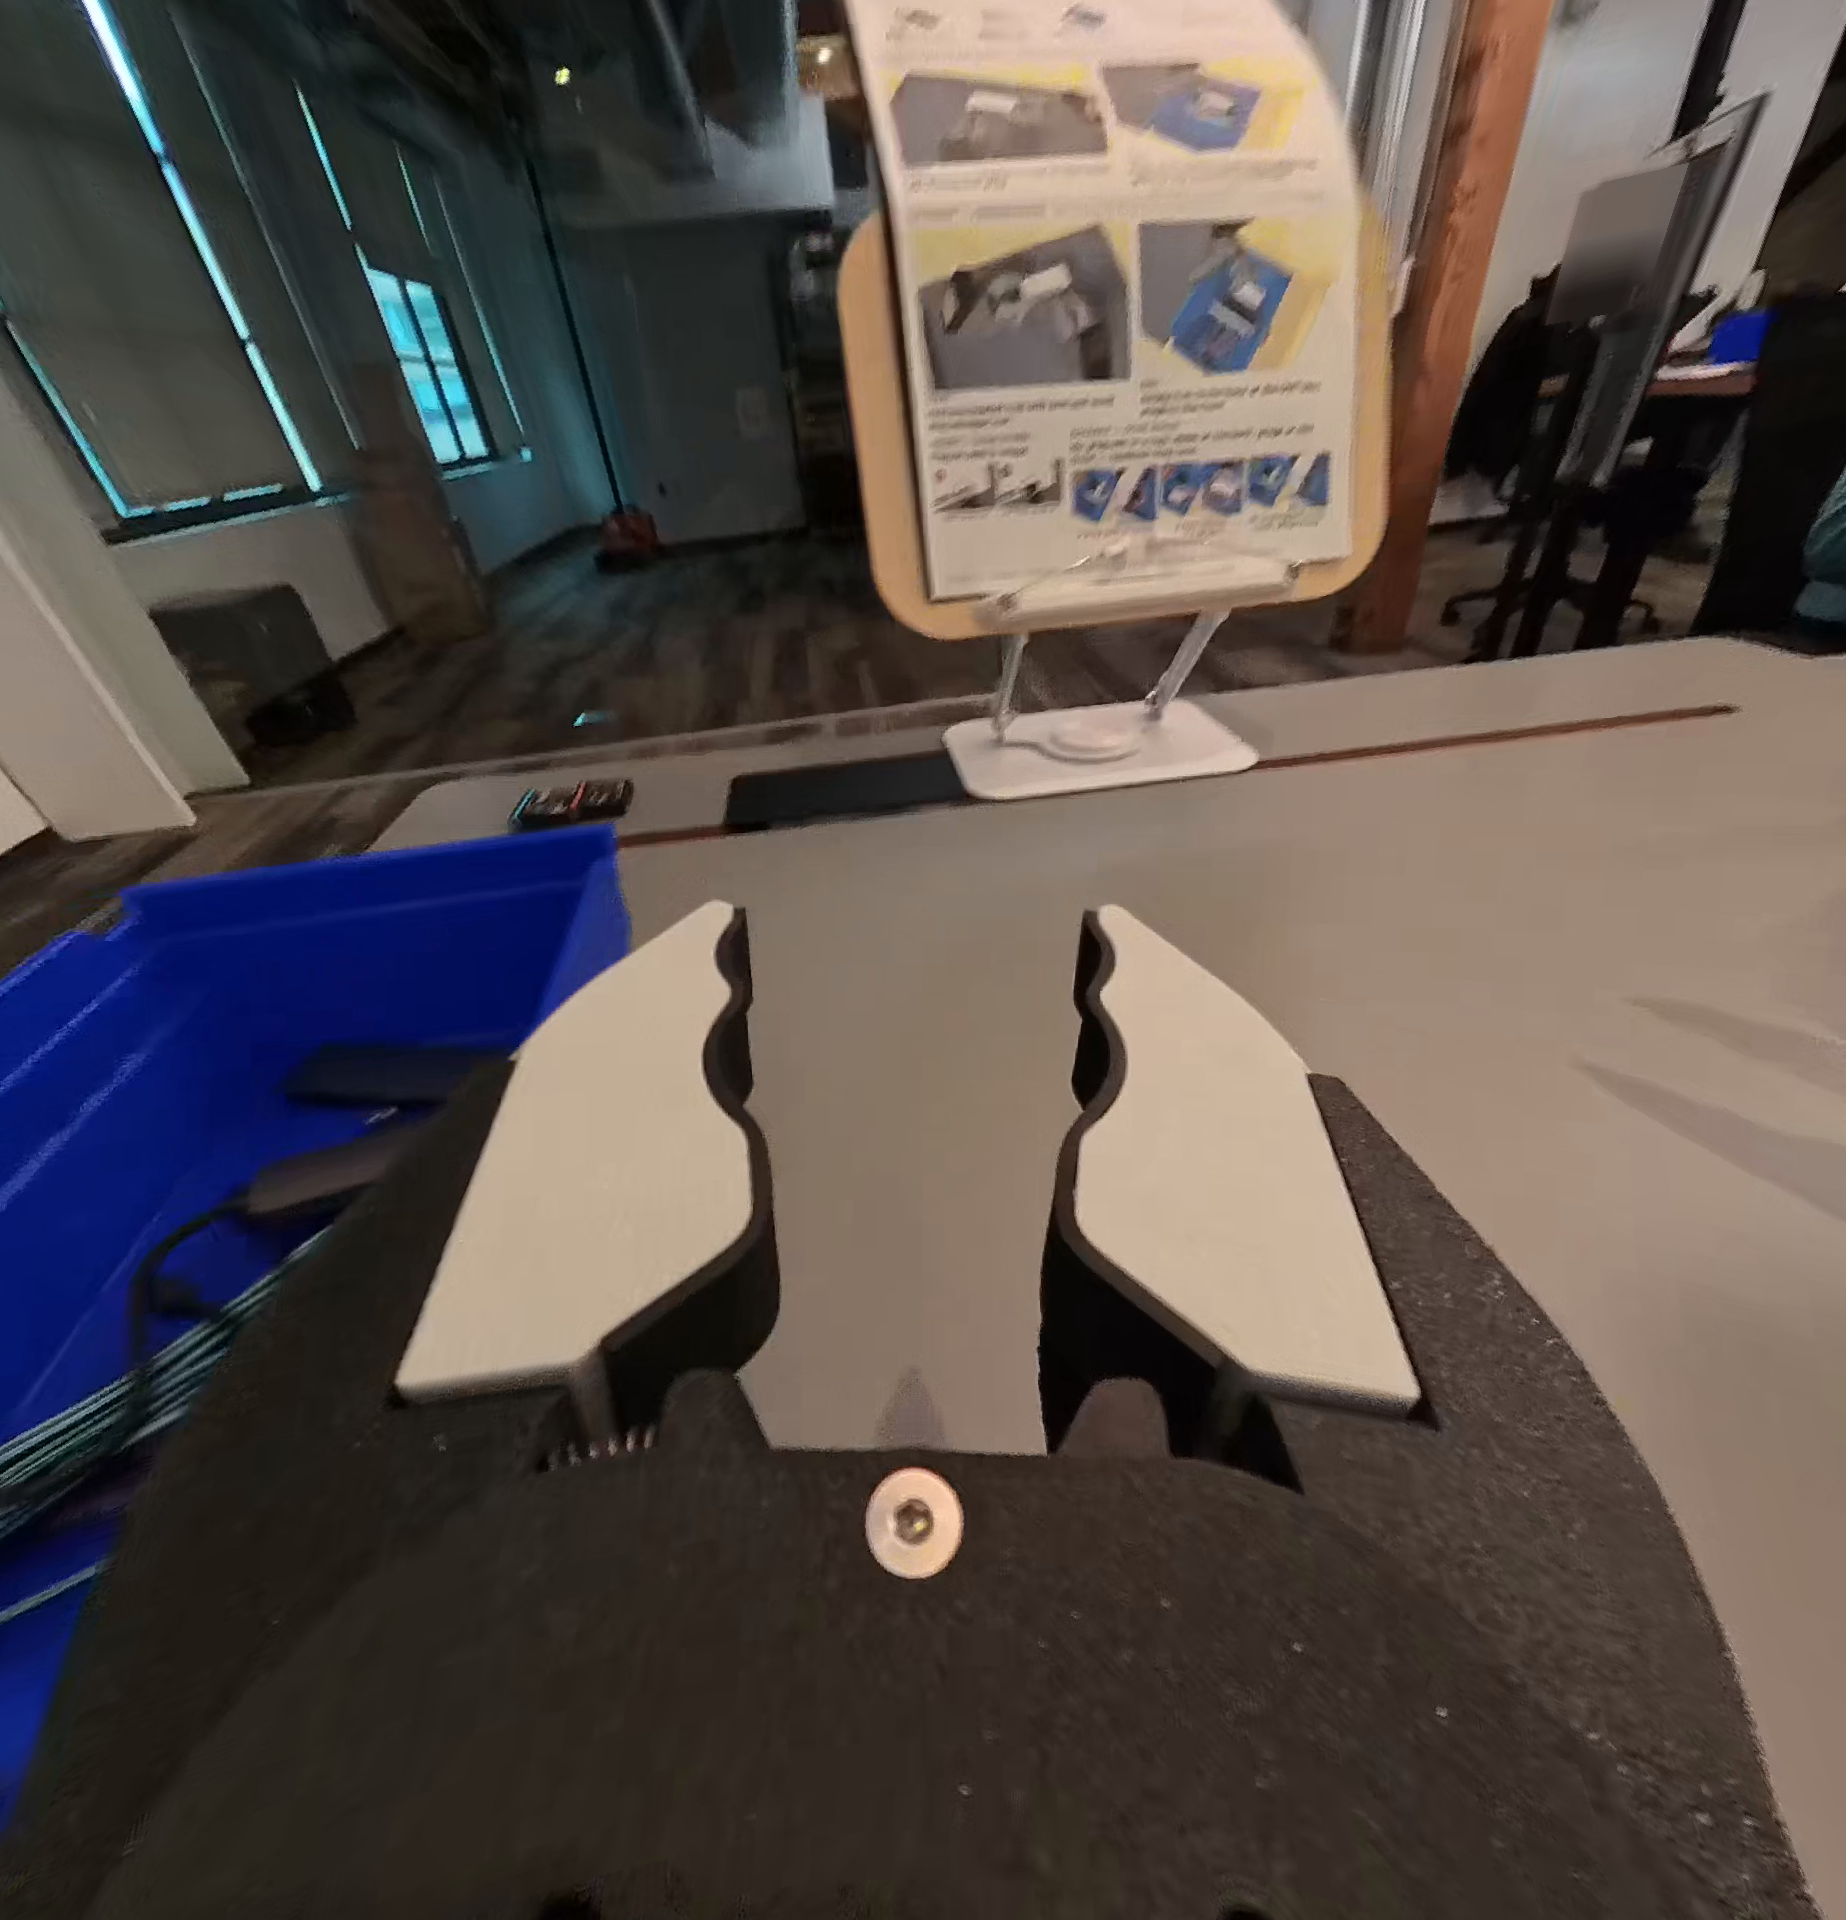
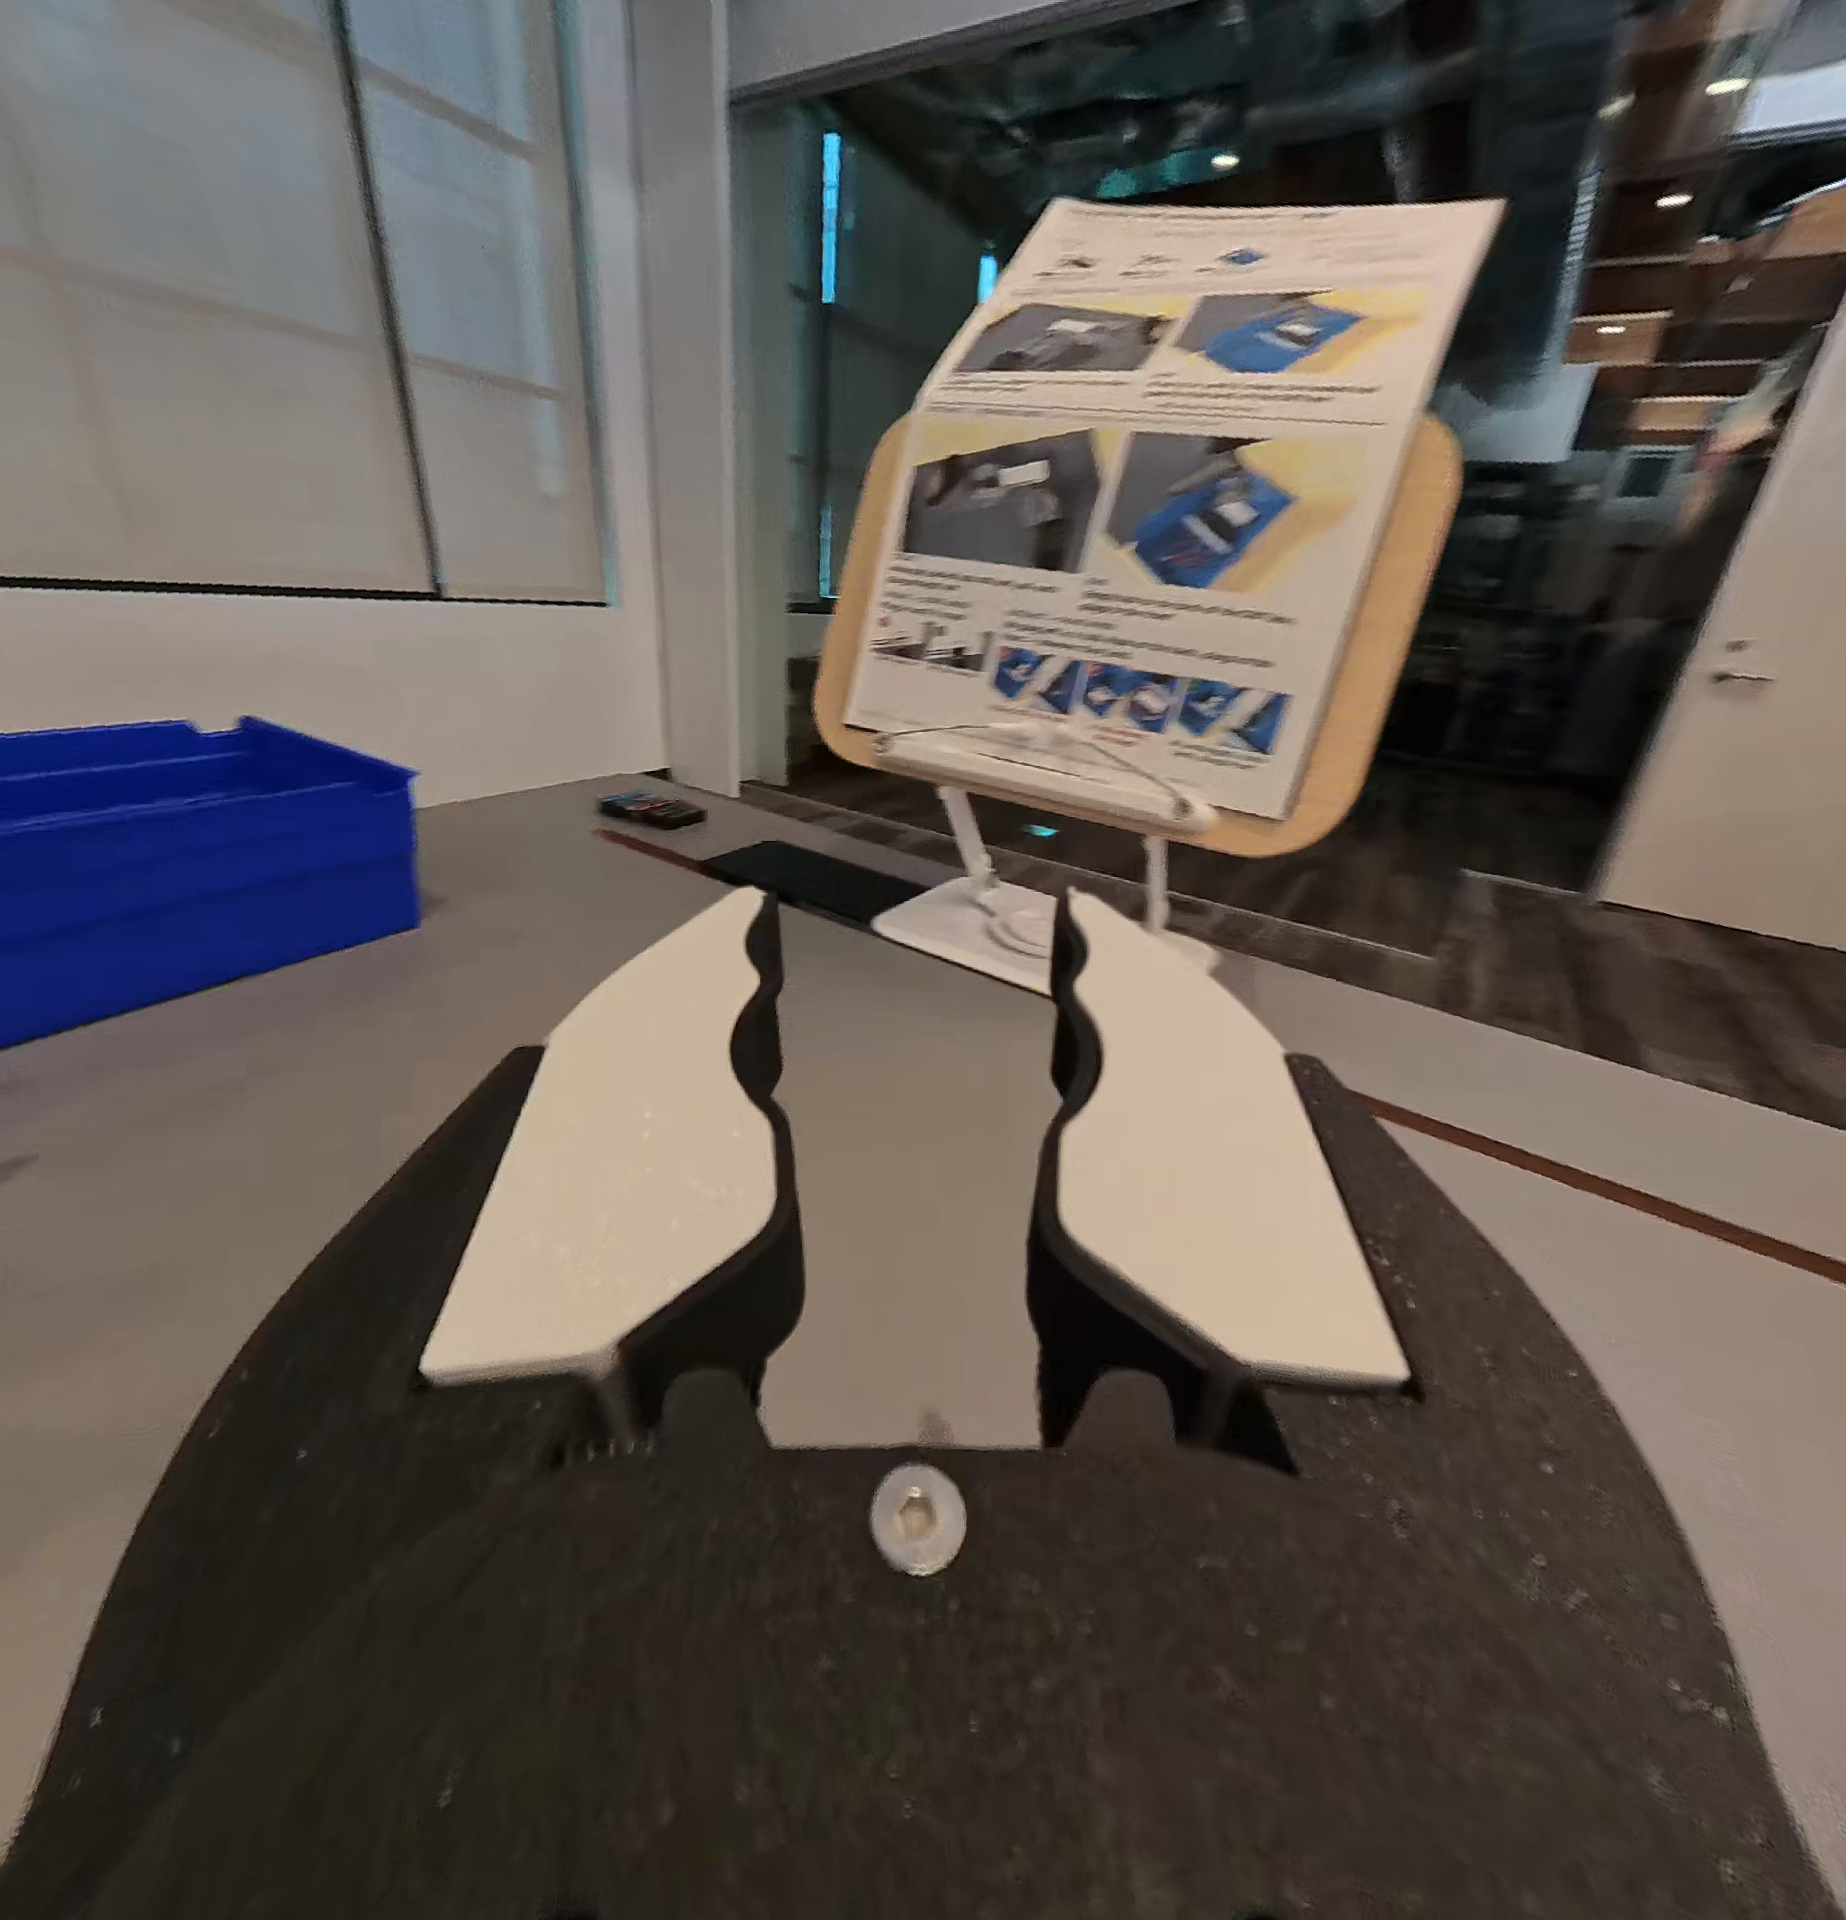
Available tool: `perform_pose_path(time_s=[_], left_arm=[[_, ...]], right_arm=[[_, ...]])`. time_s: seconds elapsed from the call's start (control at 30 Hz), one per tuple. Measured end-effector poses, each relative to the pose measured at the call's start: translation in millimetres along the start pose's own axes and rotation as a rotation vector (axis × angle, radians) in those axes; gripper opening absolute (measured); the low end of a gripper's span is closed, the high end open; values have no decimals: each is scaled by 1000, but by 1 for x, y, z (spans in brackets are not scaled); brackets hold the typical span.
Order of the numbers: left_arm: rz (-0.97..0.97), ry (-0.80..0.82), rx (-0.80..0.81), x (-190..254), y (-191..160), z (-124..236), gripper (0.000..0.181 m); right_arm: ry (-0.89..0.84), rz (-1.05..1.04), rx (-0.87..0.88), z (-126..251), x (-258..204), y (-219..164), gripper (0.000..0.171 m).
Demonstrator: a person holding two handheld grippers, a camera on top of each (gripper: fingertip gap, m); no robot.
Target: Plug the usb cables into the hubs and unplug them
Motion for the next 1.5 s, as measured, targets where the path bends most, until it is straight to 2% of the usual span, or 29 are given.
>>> perform_pose_path(time_s=[0.13,0.27,0.43,0.67,0.87,1.03,1.2,1.5], left_arm=[[-7,55,-61,-59,-1,29,59],[-109,173,-139,-124,1,52,54],[-204,227,-324,-179,-11,44,55],[-377,-21,-621,-201,-47,-21,51],[-533,-327,-777,-204,-55,-77,44],[-585,-540,-945,-207,-70,-118,50],[-652,-602,-1114,-222,-95,-147,51],[-571,-709,-1223,-229,-110,-161,46]], right_arm=[[159,15,-19,-38,-32,-1,45],[347,6,-79,-75,-66,-2,37],[424,87,-98,-114,-104,-3,38],[496,141,-125,-138,-133,-9,40],[482,149,-183,-139,-121,-15,45],[468,117,-205,-134,-105,-18,46],[458,102,-218,-126,-92,-17,47],[430,113,-217,-119,-78,-14,48]])
Point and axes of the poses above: each gripper's, where its closed fingertips meet, z back along the fingers, y out of its top, x = y × z across the jaws, the point moved 8 cm from there along z, back along the fingers, and after that the axes turned 1 degree about -z, right-handed, at the moved point
